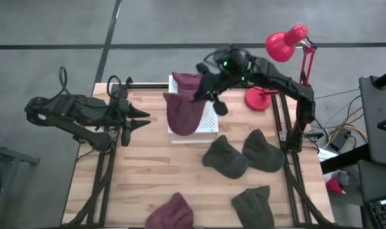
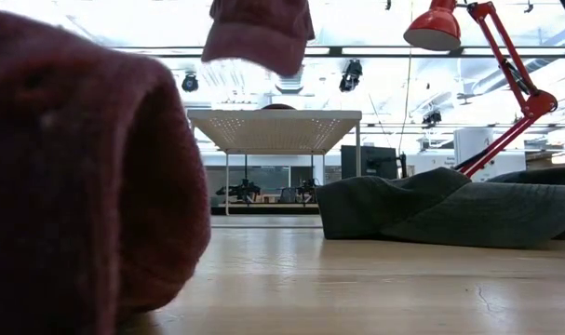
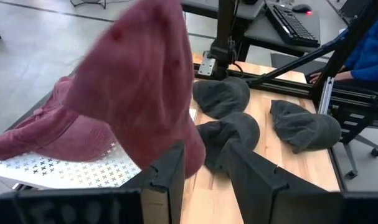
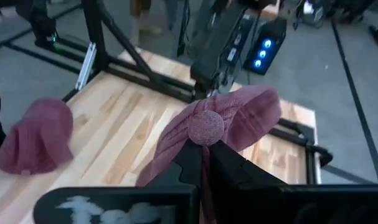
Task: Pick & Place hat
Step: Stack the top red cap on the red cap on the shelf, then stack the red cap on the red caps on the shelf
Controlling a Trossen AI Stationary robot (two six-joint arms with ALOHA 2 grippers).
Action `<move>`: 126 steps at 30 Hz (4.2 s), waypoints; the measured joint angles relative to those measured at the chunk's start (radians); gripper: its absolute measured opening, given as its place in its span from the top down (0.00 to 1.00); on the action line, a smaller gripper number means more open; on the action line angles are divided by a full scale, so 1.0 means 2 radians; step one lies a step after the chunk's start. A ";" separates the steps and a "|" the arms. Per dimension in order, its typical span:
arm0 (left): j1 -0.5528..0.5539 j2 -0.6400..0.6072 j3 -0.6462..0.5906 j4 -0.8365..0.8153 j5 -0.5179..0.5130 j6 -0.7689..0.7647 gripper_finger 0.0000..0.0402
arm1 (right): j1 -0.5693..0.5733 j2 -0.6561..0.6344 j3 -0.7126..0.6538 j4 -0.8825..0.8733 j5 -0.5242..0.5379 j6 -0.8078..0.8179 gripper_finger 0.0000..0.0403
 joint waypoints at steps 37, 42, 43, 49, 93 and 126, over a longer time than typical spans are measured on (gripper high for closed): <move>0.000 0.012 0.000 0.003 -0.209 0.000 0.71 | -0.211 0.137 0.071 0.015 -0.235 -0.109 0.98; 0.000 0.013 0.000 0.003 -0.209 -0.001 0.71 | -0.212 0.147 0.071 0.020 -0.209 -0.113 0.98; 0.000 0.013 0.000 0.003 -0.208 -0.002 0.71 | -0.212 0.148 0.071 0.022 -0.203 -0.113 0.98; 0.000 0.013 0.000 0.003 -0.208 -0.002 0.71 | -0.211 0.149 0.071 0.037 -0.153 -0.104 0.96; 0.000 0.010 0.002 -0.086 -0.061 -0.059 0.71 | -0.079 0.079 0.071 -0.064 -0.039 -0.084 0.73; -0.042 0.252 -0.002 0.004 0.228 -0.016 0.71 | 0.306 -0.056 -0.104 -0.272 0.110 0.186 0.69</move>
